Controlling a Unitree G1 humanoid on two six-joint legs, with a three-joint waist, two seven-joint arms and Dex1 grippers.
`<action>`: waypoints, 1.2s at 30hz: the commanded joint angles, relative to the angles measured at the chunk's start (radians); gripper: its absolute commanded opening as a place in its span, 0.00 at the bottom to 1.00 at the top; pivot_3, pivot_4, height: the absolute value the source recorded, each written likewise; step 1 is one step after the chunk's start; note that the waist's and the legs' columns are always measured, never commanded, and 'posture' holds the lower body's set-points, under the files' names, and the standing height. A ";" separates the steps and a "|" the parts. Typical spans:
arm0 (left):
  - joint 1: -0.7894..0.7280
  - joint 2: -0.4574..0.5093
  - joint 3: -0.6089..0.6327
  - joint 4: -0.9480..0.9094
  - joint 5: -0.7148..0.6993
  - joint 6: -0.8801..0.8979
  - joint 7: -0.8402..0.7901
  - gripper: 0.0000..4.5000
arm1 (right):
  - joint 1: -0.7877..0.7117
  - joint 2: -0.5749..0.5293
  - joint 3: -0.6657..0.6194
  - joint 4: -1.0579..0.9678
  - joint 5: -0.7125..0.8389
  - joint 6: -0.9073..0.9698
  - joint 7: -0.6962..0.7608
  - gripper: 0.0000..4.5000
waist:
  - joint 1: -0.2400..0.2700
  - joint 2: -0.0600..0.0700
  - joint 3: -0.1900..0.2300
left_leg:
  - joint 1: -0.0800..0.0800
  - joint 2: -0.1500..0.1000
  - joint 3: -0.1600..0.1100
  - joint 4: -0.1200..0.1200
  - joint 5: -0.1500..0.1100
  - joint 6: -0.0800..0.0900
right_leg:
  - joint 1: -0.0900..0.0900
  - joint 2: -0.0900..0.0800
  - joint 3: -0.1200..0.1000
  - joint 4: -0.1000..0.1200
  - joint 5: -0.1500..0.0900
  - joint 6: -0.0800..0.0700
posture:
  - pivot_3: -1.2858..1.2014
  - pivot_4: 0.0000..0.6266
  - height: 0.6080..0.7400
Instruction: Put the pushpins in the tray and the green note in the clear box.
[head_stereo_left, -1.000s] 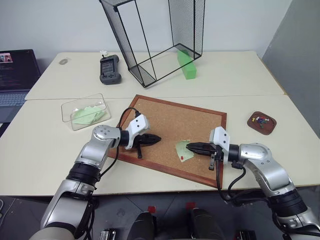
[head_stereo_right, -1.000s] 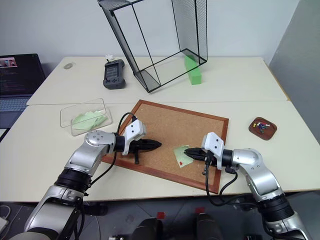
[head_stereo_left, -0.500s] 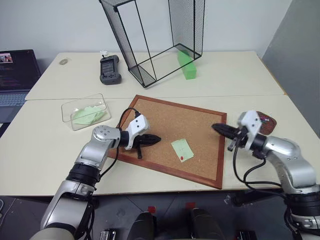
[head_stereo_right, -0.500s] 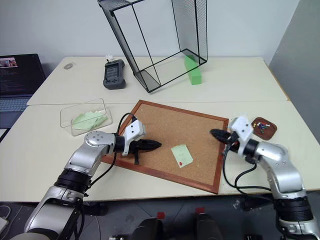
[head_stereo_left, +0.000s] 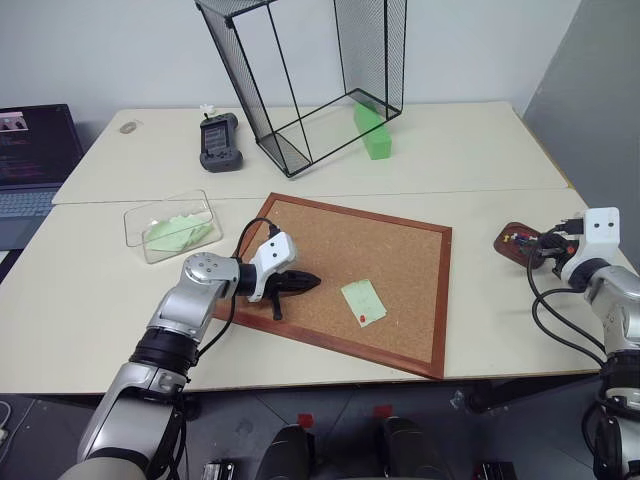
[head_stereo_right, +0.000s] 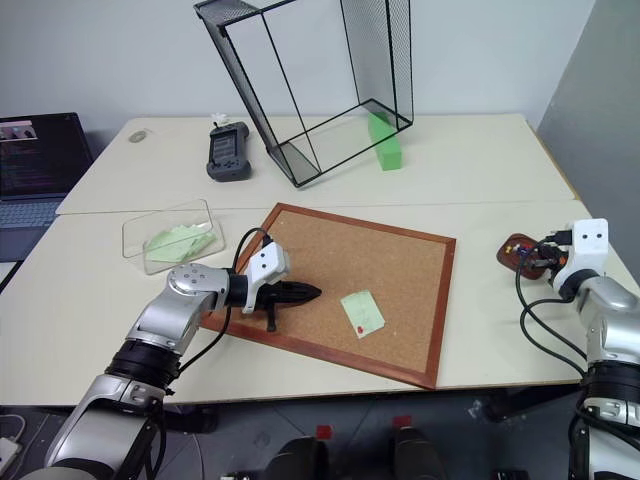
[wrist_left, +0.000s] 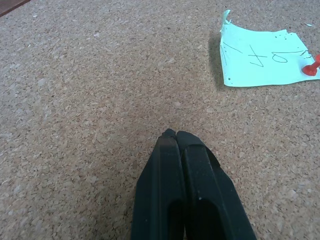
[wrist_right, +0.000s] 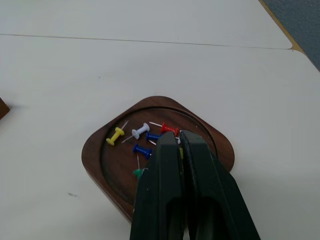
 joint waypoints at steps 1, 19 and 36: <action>0.024 0.007 -0.040 0.025 0.029 0.023 -0.018 0.00 | -0.051 0.003 -0.015 0.048 0.012 -0.001 -0.009 0.00 | 0.000 0.000 0.000 | 0.000 0.000 0.000 0.000 0.000 0.000 | 0.000 0.000 0.000 0.000 0.000 0.000 | 0.52 0.24 1.00; 0.021 0.005 -0.041 0.024 0.030 0.025 -0.021 0.00 | -0.059 0.003 -0.013 0.091 0.017 -0.021 -0.003 0.32 | -0.001 0.000 0.000 | 0.000 0.000 0.000 0.000 0.000 0.000 | 0.000 0.000 0.000 0.000 0.000 0.000 | 0.52 0.24 1.00; 0.009 -0.003 -0.045 0.036 0.033 0.018 -0.023 0.00 | -0.050 -0.005 -0.031 0.062 0.061 -0.004 0.025 0.53 | 0.000 0.000 0.000 | 0.000 0.000 0.000 0.000 0.000 0.000 | 0.000 0.000 0.000 0.000 0.000 0.000 | 0.52 0.24 1.00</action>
